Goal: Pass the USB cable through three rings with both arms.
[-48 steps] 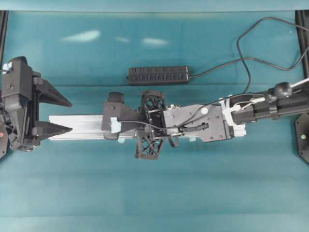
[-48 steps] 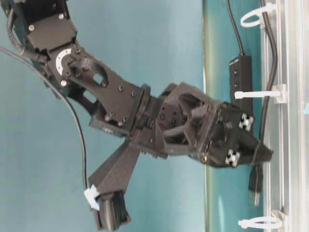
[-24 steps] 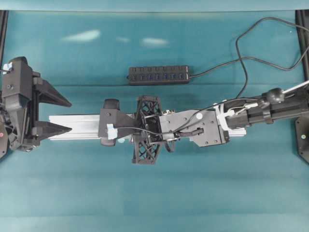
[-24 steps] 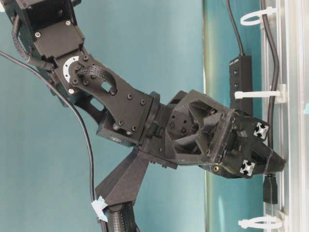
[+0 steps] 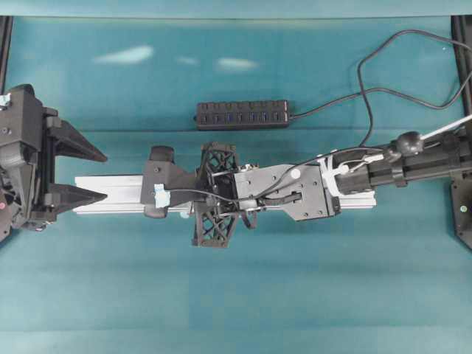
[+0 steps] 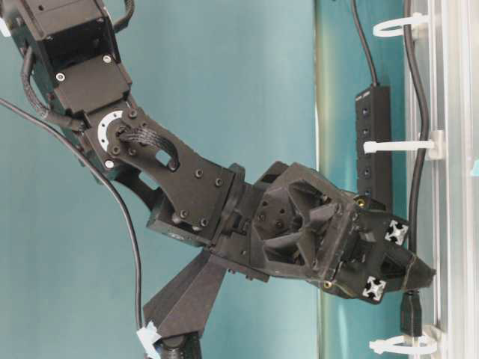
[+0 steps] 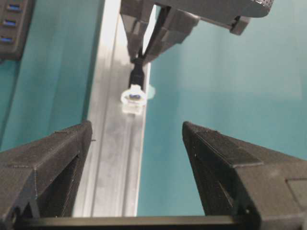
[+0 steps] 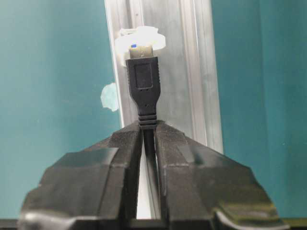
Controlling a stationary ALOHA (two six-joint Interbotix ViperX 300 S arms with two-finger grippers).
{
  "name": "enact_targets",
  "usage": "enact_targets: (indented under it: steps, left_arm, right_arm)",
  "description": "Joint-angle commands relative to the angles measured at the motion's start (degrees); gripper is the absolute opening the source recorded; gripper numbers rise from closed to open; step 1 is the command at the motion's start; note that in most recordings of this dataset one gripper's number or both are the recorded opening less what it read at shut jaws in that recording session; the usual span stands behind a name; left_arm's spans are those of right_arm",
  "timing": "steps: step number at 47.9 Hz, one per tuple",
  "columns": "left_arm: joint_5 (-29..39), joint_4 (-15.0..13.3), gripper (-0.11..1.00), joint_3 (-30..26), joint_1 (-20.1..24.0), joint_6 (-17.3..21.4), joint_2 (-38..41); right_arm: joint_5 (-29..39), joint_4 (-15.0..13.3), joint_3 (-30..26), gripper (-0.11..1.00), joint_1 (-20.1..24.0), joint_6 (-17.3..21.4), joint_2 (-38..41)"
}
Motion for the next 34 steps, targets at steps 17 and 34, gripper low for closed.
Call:
enact_targets:
  steps: [17,34]
  left_arm:
    - [-0.3,0.1,0.83,-0.5,-0.1,0.2,-0.1]
    - [-0.4,0.1,0.83,-0.5,-0.1,0.2,-0.1]
  right_arm:
    - [-0.5,-0.1,-2.6,-0.08,-0.1,-0.4,0.4]
    - [-0.5,0.1,-4.9,-0.08,-0.1,-0.5,2.0]
